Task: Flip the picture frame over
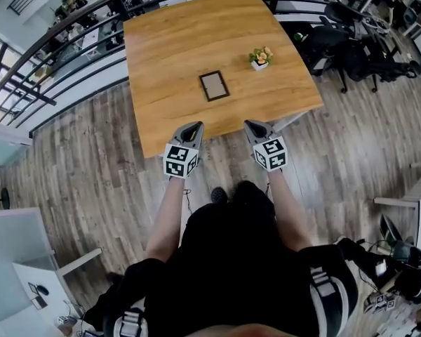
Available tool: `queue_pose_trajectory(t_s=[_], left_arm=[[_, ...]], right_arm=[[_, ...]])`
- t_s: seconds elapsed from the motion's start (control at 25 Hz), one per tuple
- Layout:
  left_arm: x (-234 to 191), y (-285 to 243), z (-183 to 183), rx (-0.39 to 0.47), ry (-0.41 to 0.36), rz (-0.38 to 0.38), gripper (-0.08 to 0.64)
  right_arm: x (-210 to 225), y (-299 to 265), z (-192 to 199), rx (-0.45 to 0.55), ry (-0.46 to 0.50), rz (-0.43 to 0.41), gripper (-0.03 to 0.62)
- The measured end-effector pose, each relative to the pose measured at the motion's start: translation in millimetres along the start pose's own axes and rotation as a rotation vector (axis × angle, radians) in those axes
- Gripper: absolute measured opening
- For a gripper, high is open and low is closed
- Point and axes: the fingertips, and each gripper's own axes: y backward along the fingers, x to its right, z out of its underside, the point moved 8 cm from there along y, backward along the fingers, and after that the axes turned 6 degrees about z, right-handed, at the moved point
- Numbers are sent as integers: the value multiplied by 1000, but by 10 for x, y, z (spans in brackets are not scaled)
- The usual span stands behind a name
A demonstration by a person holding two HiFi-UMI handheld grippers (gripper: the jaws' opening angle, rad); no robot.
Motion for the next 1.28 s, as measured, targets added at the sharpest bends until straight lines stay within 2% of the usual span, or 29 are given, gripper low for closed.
queue_pose_trajectory(t_s=[0.24,0.76,1.0,1.28], left_arm=[[-158,-149,8,-28,9,-9,21],[-624,-640,-125,-39,63,-97,21],[-729,-758,-53,-47,125,-99,21],[-838,-1063,-3,-81,159,-125,23]], right_arm=[[141,-209,-36,-4,-29,-5,8],[580,-1055,-350,-28,-12,-106,8],[634,-1208,-254,-80,-21,-134,8],[883,-1450,-215,-113,-21,-167,8]])
